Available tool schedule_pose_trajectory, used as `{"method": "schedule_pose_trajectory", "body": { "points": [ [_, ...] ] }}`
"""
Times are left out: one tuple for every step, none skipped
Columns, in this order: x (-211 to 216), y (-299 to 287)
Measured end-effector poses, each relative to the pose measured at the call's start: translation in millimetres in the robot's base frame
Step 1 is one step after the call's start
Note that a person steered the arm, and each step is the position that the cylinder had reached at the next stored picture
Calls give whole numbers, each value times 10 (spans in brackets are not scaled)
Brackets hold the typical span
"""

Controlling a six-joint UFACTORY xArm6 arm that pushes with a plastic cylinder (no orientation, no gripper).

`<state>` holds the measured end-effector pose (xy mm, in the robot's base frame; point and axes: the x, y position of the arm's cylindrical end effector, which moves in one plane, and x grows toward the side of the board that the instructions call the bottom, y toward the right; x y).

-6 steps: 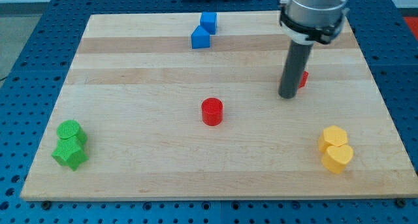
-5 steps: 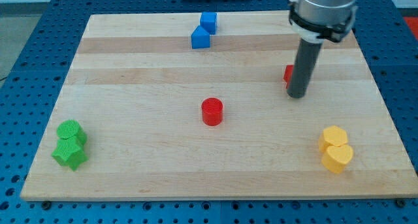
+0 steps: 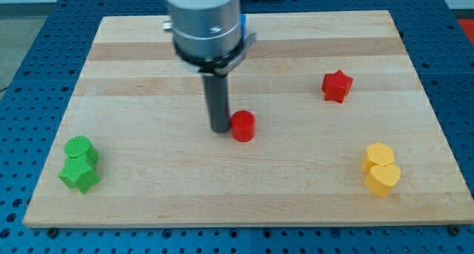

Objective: Move the red circle closer to red star

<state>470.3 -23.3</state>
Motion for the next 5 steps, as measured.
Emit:
{"method": "schedule_pose_trajectory", "body": {
  "points": [
    [83, 666],
    [439, 539],
    [311, 974],
    [-94, 1206],
    [-158, 1624]
  ]
}}
